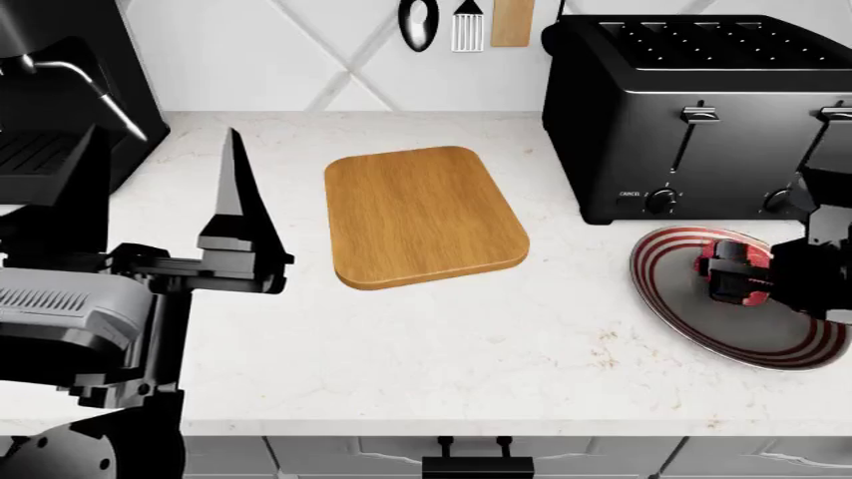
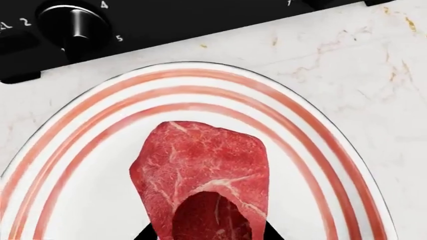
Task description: Pick the steak from the plate and place it on the cutting board. Then pick the condiment bottle from the cabinet and place it next to the cutting board.
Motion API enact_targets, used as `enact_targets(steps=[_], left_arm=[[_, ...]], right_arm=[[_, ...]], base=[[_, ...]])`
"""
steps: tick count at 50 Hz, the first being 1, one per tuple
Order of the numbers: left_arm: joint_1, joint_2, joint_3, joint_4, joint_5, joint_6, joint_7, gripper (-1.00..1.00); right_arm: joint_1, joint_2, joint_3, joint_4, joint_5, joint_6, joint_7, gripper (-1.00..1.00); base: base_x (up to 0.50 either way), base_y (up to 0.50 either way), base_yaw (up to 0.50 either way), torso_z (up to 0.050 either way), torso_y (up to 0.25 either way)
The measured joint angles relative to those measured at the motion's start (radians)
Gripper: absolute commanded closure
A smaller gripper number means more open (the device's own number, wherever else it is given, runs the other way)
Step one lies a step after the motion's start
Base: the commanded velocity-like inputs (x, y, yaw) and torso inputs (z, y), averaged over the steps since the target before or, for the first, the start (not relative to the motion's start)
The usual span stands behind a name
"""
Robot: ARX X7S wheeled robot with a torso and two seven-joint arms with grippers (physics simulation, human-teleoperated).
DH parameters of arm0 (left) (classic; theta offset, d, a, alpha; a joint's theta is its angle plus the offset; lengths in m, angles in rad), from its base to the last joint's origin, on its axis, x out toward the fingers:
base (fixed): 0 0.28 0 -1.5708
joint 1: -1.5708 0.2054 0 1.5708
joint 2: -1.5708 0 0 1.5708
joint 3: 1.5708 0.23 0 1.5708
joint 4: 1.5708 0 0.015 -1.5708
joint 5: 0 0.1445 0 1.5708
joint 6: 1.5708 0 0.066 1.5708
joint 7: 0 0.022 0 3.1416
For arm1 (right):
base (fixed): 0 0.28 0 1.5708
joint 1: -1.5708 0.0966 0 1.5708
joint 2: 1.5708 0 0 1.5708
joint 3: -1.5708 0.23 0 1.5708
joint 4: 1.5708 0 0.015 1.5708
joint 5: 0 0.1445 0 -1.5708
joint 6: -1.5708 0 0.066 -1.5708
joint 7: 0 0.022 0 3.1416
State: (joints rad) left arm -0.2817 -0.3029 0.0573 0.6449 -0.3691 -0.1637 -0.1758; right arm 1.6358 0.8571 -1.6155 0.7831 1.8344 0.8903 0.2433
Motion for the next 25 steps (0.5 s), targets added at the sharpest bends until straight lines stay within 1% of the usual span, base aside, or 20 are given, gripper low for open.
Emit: enact_targets(steps=[17,25], left_arm=[[0.000,-0.006,0.005,-0.001,-0.007,0.001,-0.007,-1.00],[-0.002,-0.009,0.004,0.000,-0.015,-0.001,-0.010,-1.00]], right_arm=[[-0.007,0.020,0.011,-0.021,0.020,-0.008,0.040,1.00],[0.024,0.036,0.016,-0.056,0.025,-0.012,0.072,1.00]], base=[[0.00,0.00,0.00,0.000,0.000],[0.00,0.00,0.00,0.000,0.000]])
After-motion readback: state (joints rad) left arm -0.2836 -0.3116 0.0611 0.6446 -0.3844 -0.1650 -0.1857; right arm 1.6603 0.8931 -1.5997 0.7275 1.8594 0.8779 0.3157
